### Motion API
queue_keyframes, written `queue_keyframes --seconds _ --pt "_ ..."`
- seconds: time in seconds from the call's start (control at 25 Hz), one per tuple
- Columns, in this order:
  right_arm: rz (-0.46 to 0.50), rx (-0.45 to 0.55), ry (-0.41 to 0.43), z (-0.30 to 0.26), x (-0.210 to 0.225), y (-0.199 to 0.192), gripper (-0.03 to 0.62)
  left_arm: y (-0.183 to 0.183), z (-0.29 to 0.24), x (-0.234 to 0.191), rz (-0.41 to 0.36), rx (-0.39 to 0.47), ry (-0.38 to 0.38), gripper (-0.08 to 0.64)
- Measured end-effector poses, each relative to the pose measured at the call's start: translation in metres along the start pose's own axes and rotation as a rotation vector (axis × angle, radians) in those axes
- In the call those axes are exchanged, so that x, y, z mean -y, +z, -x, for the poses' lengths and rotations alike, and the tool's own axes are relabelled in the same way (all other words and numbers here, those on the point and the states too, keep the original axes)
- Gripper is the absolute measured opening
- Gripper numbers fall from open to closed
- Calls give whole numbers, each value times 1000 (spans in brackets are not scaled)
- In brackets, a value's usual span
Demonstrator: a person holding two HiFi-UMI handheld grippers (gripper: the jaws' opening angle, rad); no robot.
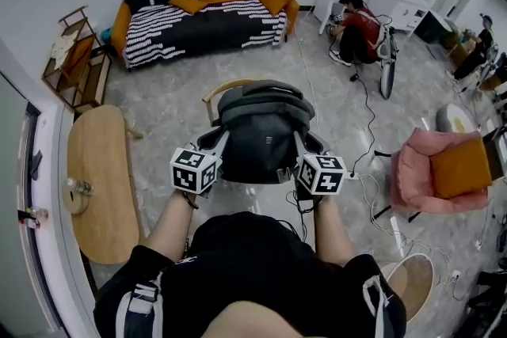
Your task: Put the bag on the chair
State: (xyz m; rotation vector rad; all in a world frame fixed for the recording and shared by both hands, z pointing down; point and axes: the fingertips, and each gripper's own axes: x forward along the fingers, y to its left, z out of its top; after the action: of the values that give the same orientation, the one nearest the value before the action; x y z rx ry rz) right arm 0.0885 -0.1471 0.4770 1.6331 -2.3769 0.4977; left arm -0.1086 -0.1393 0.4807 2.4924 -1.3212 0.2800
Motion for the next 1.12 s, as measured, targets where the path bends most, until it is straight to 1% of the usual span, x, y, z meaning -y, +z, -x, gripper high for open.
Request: queue_keyframes --seconds 0.2,0.36,0.6,0.8,1.12 --pt "-7 -8 -9 -47 2 7 84 3 -28 -38 -2 -15 -25 60" --pt "-13 -33 1 -88 1 7 86 1 -48 -70 12 -30 -16 60" --pt "-20 -88 26 -146 13 5 87 -6 -86 -107 40 -69 7 60" --pt "-12 -171 91 -203 27 -7 87 -25 -122 -137 84 -134 55 60" --pt "1 -298 180 -285 77 -32 87 -54 -194 -161 126 -242 133 60"
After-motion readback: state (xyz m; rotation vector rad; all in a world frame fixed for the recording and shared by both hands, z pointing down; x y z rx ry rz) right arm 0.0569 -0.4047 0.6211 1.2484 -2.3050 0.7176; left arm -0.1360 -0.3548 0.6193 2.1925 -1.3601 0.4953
